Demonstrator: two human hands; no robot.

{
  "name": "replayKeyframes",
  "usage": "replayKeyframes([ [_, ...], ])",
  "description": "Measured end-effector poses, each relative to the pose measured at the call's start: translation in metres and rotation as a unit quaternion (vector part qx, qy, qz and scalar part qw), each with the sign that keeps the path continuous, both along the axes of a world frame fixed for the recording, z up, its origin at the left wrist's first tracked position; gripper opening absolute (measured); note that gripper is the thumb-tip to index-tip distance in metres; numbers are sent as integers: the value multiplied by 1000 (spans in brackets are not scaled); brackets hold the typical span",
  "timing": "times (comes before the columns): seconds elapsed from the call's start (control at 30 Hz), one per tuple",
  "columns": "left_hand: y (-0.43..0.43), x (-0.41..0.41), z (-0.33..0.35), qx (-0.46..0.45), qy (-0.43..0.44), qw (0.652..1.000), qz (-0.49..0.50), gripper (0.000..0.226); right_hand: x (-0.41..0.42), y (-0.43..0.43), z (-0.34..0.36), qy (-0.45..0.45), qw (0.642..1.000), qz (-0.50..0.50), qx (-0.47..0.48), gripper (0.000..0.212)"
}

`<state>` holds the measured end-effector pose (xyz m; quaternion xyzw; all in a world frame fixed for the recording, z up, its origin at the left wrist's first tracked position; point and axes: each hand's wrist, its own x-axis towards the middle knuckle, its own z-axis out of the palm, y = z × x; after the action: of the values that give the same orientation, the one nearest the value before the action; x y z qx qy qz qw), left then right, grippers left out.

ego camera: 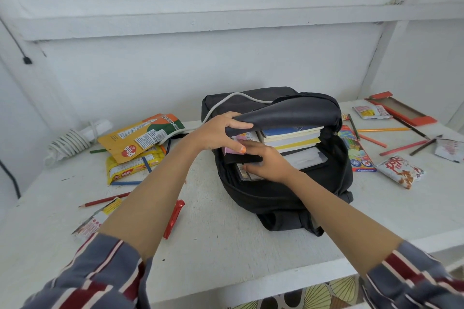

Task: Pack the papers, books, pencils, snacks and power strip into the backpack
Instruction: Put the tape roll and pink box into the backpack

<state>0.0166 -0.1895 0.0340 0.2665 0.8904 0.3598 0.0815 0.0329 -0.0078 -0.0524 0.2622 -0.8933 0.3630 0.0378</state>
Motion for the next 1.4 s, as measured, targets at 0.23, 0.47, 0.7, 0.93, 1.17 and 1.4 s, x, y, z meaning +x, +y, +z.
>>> replayKeyframes([
  [0.23, 0, 0, 0, 2, -5, 1000, 2, 62, -5, -3, 6, 1, 1000, -5, 13, 44],
  [0.47, 1, 2, 2, -7, -5, 1000, 7, 61, -12, -4, 10, -4, 1000, -3, 28, 41],
  [0.7, 1, 3, 3, -8, -6, 1000, 11, 60, -14, -5, 13, -14, 999, -6, 45, 42],
  [0.93, 1, 6, 4, -10, -21, 1000, 5, 52, -7, -1, 13, -26, 998, 7, 62, 47],
  [1.17, 4, 14, 1, -11, -33, 999, 7, 31, 8, 12, 24, -57, 998, -1, 22, 38],
  [1.4, 14, 30, -4, -32, -2, 999, 30, 23, 23, 35, 24, -104, 993, -21, 46, 39],
])
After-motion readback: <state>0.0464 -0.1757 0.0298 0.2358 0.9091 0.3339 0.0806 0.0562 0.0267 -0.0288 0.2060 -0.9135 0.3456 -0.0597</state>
